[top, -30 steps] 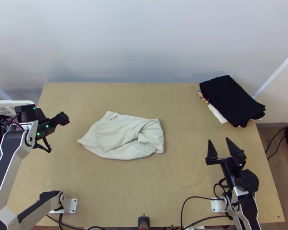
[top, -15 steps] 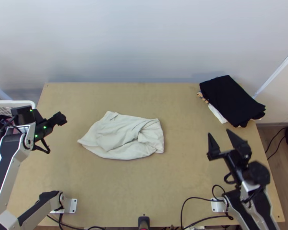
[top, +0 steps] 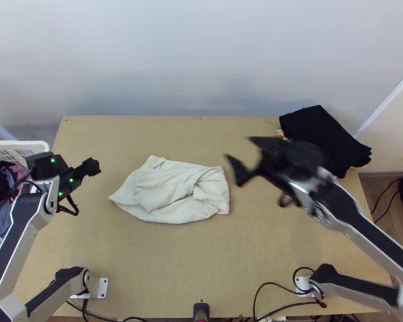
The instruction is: Fold the t-shirt
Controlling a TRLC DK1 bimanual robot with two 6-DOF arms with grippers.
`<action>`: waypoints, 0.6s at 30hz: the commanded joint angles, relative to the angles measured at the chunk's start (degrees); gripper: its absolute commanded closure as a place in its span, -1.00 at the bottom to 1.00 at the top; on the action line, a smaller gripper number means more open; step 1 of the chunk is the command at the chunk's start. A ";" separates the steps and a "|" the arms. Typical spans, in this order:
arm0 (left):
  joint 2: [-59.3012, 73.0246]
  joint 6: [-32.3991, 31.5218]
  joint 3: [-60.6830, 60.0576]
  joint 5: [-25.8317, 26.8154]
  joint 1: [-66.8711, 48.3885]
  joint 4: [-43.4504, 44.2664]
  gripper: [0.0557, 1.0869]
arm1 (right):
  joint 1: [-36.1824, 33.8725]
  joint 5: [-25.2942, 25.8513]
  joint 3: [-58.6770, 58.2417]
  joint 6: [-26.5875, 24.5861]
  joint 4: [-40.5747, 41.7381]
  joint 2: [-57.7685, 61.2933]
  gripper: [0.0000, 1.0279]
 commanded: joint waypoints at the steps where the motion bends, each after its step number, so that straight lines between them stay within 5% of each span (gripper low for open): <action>1: -2.46 -0.32 -2.50 0.26 0.64 1.54 -0.92 | 4.81 0.02 8.39 -1.07 -1.67 8.89 -0.93; 18: -7.82 5.48 -5.58 -0.01 11.97 1.36 -0.92 | 17.81 0.11 32.21 4.55 -1.49 41.15 -0.93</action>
